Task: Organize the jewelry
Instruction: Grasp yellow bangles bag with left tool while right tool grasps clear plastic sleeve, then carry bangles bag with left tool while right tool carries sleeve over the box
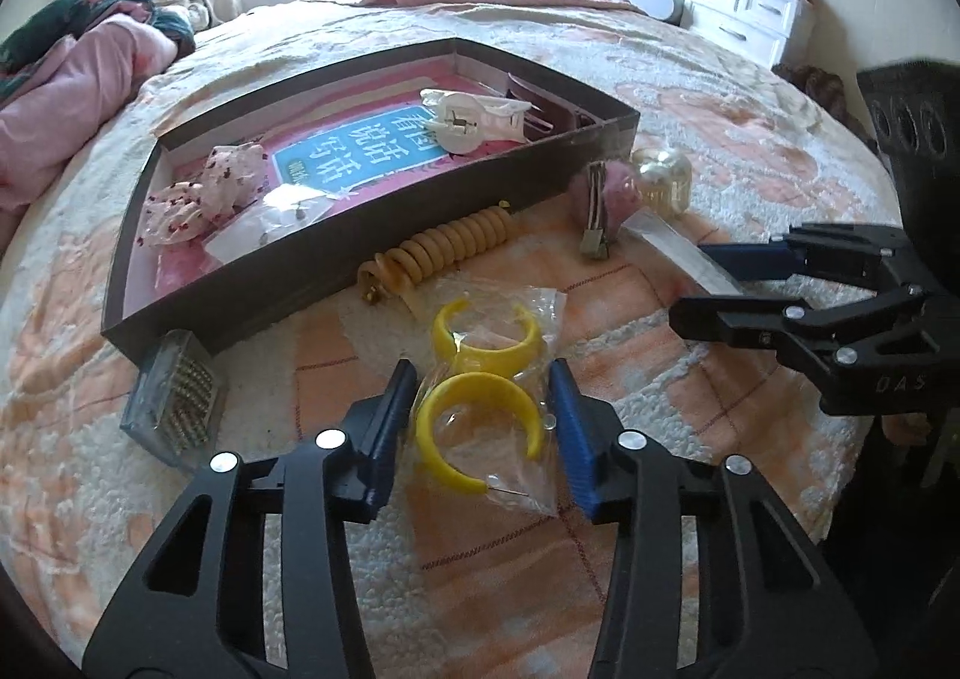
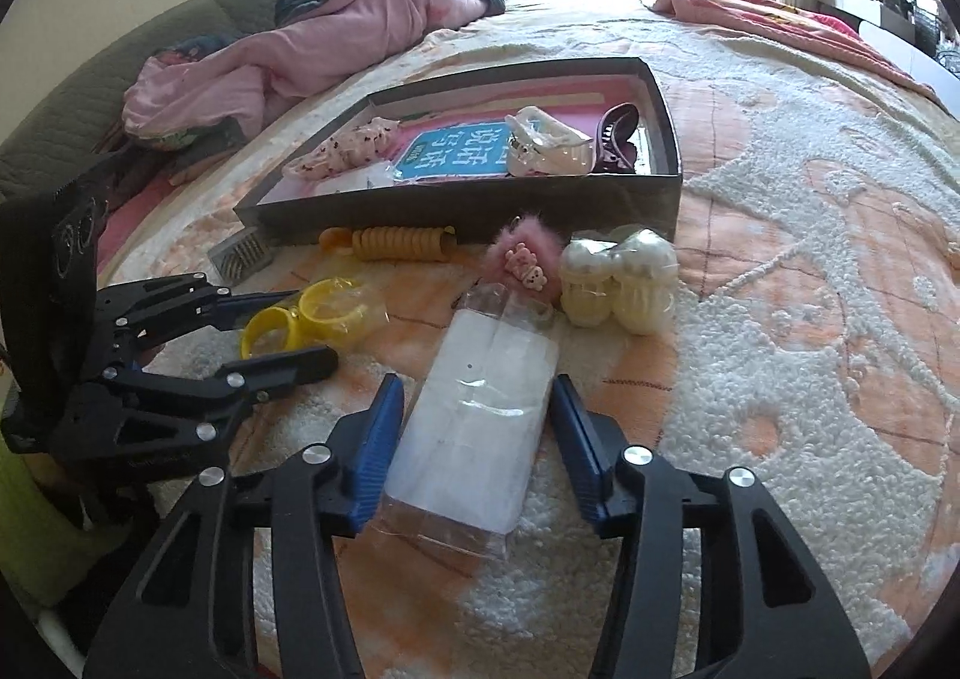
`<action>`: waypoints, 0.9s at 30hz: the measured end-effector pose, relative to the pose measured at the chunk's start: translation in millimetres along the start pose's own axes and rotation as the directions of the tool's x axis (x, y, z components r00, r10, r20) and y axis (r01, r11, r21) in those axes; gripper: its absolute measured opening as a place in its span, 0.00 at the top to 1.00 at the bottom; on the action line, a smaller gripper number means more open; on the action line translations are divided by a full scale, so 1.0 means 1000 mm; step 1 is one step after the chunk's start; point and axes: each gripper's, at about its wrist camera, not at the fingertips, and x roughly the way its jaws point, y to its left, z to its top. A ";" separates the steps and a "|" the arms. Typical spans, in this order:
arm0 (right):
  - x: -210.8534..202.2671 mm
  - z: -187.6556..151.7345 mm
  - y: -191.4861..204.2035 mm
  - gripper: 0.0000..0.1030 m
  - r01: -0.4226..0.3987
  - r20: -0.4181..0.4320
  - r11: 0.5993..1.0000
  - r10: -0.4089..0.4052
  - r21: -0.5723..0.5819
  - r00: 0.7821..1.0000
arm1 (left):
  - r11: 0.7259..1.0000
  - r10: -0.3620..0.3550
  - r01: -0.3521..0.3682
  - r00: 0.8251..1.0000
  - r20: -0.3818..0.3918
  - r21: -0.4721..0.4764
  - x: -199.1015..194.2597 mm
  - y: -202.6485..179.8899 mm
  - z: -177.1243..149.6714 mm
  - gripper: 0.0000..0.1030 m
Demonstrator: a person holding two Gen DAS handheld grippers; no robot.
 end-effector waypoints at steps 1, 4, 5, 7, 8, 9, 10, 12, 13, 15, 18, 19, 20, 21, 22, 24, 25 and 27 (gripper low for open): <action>-0.002 -0.001 0.000 0.55 0.004 0.007 1.000 -0.004 -0.003 1.000 | 1.000 -0.002 0.002 1.000 0.005 -0.012 -0.001 0.002 0.000 0.66; -0.006 -0.002 -0.001 0.58 0.002 0.019 1.000 -0.002 0.002 1.000 | 0.999 -0.011 0.012 1.000 0.020 -0.033 -0.006 0.005 0.001 0.66; -0.007 -0.003 -0.001 0.59 0.000 0.023 1.000 0.000 0.005 1.000 | 0.999 -0.014 0.015 0.999 0.028 -0.038 -0.007 0.005 0.001 0.66; -0.010 -0.003 -0.001 0.60 -0.001 0.033 1.000 0.000 0.007 0.999 | 0.999 -0.017 0.019 0.999 0.042 -0.046 -0.011 0.006 0.003 0.66; -0.012 -0.003 -0.001 0.61 0.000 0.039 1.000 0.000 0.005 0.999 | 0.998 -0.021 0.023 0.999 0.048 -0.051 -0.013 0.007 0.003 0.66; -0.014 -0.003 -0.001 0.61 -0.001 0.043 1.000 0.001 0.004 0.999 | 0.998 -0.024 0.027 0.998 0.053 -0.056 -0.014 0.007 0.003 0.66; -0.016 -0.003 -0.001 0.61 -0.006 0.050 1.000 0.005 0.006 0.999 | 0.998 -0.025 0.029 0.998 0.061 -0.062 -0.017 0.007 0.003 0.66; -0.019 -0.002 0.000 0.61 -0.009 0.059 1.000 0.009 0.007 0.998 | 0.997 -0.025 0.030 0.997 0.071 -0.070 -0.020 0.009 0.003 0.66; -0.021 -0.002 0.001 0.61 -0.013 0.066 1.000 0.013 0.006 0.998 | 0.997 -0.025 0.030 0.997 0.077 -0.075 -0.022 0.010 0.004 0.66; -0.023 0.000 0.003 0.62 -0.016 0.075 1.000 0.016 0.002 0.997 | 0.996 -0.026 0.033 0.996 0.087 -0.086 -0.025 0.012 0.004 0.66; -0.026 0.004 0.006 0.62 -0.016 0.087 1.000 0.018 -0.015 0.996 | 0.994 -0.021 0.032 0.994 0.107 -0.104 -0.030 0.017 0.006 0.66; -0.026 0.005 0.008 0.62 -0.017 0.088 1.000 0.019 -0.017 0.996 | 0.993 -0.015 0.028 0.993 0.115 -0.110 -0.032 0.019 0.007 0.66; -0.026 0.007 0.009 0.62 -0.020 0.088 1.000 0.022 -0.020 0.996 | 0.993 -0.012 0.027 0.993 0.121 -0.119 -0.034 0.021 0.007 0.66; -0.025 0.008 0.010 0.62 -0.021 0.088 0.999 0.023 -0.024 0.996 | 0.992 -0.009 0.025 0.992 0.126 -0.125 -0.035 0.022 0.008 0.66; -0.025 0.010 0.012 0.62 -0.021 0.089 0.999 0.023 -0.027 0.996 | 0.990 -0.007 0.025 0.991 0.132 -0.136 -0.036 0.025 0.008 0.66; -0.023 0.013 0.015 0.62 -0.026 0.090 0.999 0.029 -0.037 0.995 | 0.988 0.004 0.017 0.990 0.141 -0.150 -0.039 0.029 0.008 0.66; -0.022 0.015 0.018 0.62 -0.028 0.091 0.999 0.032 -0.044 0.995 | 0.988 0.007 0.016 0.990 0.144 -0.156 -0.041 0.031 0.009 0.66; -0.020 0.017 0.022 0.62 -0.031 0.090 0.998 0.036 -0.056 0.995 | 0.985 0.016 0.010 0.988 0.154 -0.170 -0.044 0.035 0.010 0.66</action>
